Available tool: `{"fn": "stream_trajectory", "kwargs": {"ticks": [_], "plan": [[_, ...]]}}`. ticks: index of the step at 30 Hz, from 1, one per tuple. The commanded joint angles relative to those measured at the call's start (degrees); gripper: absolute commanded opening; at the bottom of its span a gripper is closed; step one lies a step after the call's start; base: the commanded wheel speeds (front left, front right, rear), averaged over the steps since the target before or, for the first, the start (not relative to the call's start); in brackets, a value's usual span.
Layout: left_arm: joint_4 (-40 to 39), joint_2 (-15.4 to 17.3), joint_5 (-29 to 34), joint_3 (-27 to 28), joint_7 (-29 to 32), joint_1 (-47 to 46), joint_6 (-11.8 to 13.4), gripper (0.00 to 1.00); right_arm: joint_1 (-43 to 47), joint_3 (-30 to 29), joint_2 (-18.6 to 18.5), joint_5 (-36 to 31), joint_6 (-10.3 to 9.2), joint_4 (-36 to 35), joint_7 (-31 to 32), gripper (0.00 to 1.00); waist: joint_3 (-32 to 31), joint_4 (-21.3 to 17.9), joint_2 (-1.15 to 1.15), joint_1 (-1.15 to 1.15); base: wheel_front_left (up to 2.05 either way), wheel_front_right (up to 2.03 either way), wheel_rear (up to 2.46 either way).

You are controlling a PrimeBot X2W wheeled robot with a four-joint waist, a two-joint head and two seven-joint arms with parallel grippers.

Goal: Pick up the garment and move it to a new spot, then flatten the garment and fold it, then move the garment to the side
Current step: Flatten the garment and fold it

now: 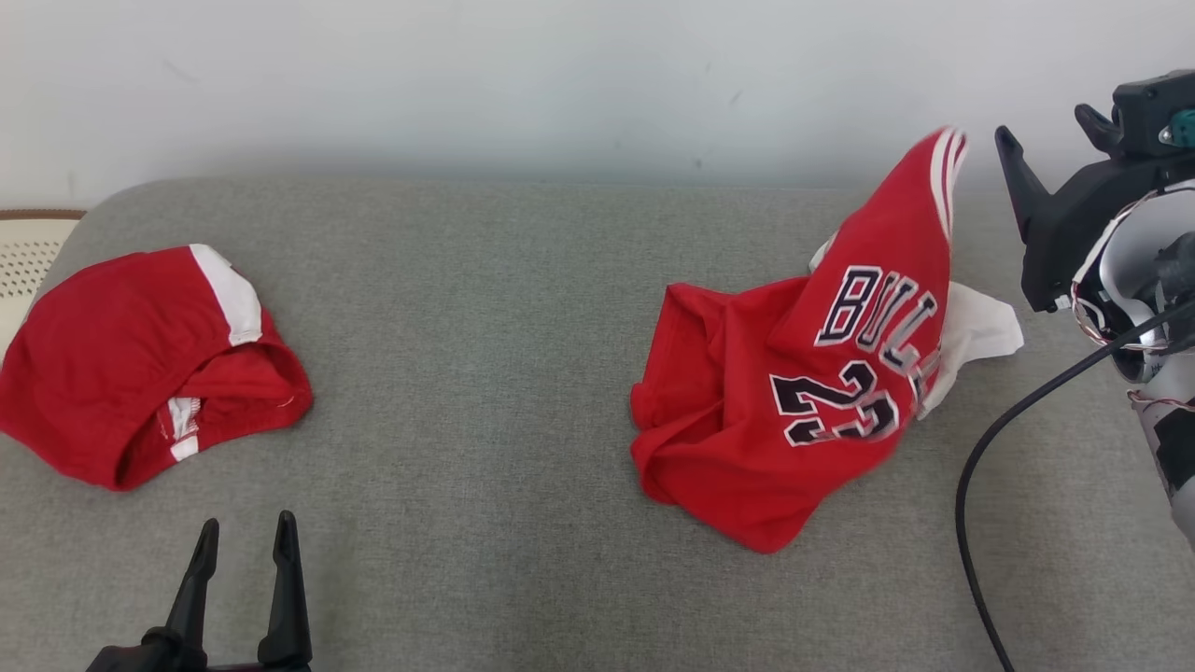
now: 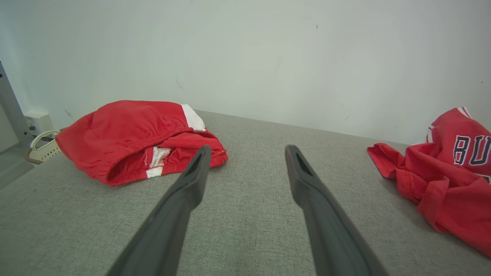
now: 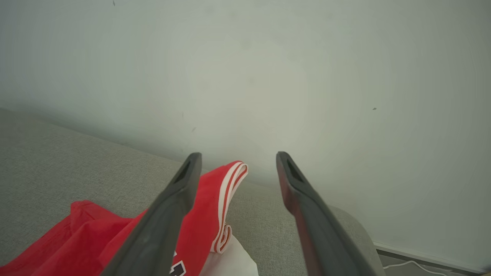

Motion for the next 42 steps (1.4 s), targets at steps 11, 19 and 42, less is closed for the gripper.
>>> {"fn": "stream_trajectory", "kwargs": {"ticks": [11,19,42], "plan": [[-0.25,0.0,-0.11,0.21,-0.15,1.14,0.07,1.0,3.8,-2.41,0.17,2.74,-0.04,-3.02,-7.0,1.0,-0.8,-1.99,0.0,0.0,0.0,0.0,0.0],[-0.18,-0.01,0.02,0.01,-0.15,1.71,-0.24,1.0,12.31,-8.14,4.84,3.68,-0.04,-8.38,-15.98,1.0,-1.59,-3.35,0.0,0.0,0.0,0.0,0.0],[0.34,-0.01,0.1,-1.36,-0.15,1.09,-1.0,1.0,35.76,-17.43,17.51,0.93,-0.04,-24.17,-24.35,1.0,-2.41,-4.27,0.0,0.0,0.0,0.0,0.0]]}}
